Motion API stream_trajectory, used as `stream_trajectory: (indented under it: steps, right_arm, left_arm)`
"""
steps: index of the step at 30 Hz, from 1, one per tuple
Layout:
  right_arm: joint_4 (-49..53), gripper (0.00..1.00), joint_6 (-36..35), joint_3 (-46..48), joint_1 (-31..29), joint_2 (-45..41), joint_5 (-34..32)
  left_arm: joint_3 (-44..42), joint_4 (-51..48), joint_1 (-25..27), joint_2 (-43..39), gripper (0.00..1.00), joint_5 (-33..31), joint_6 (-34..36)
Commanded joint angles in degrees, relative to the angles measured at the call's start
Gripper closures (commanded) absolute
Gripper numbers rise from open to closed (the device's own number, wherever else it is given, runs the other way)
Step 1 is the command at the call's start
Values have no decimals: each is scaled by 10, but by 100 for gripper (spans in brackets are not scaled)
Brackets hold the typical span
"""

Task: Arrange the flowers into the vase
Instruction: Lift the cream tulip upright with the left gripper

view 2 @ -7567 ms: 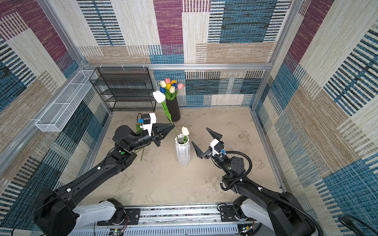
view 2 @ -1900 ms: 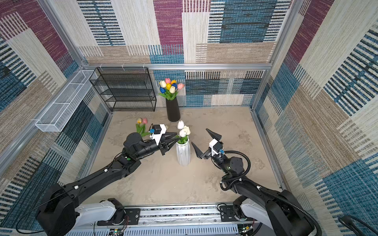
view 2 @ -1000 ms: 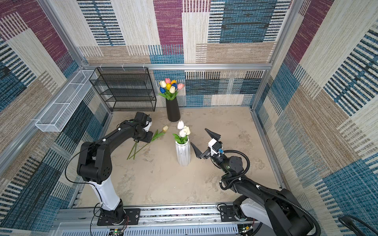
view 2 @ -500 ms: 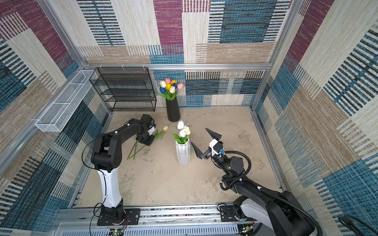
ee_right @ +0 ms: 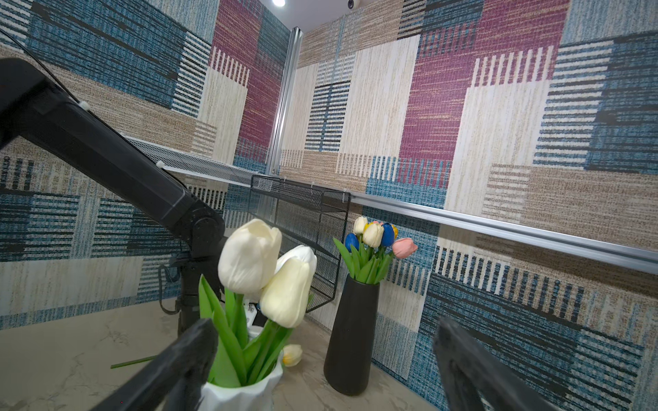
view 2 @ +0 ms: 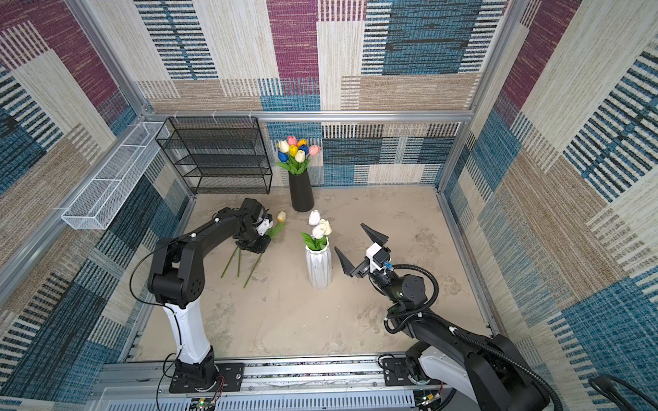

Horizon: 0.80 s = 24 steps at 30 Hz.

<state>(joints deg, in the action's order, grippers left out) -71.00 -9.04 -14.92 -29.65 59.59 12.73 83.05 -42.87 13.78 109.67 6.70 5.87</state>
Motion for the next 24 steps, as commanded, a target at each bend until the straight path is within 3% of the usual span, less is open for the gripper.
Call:
stream_trajectory:
  steps: [1,10,17,20,24]
  right_arm:
    - [-22,2,13,1,-1,2,-17]
    - [50,0,42,-45,2,6,-15]
    - [113,1,64,-104,11,45,99]
    - [175,1,51,-146,11,73,159]
    - [172,1,65,-143,11,86,201]
  left_arm:
    - [-41,83,2,-64,100,104,-34]
    - [-236,406,4,-287,100,255,-126]
    - [-399,663,7,-427,100,315,-167]
    - [-441,719,11,-469,100,332,-162]
    - [-472,750,16,-498,100,341,-159]
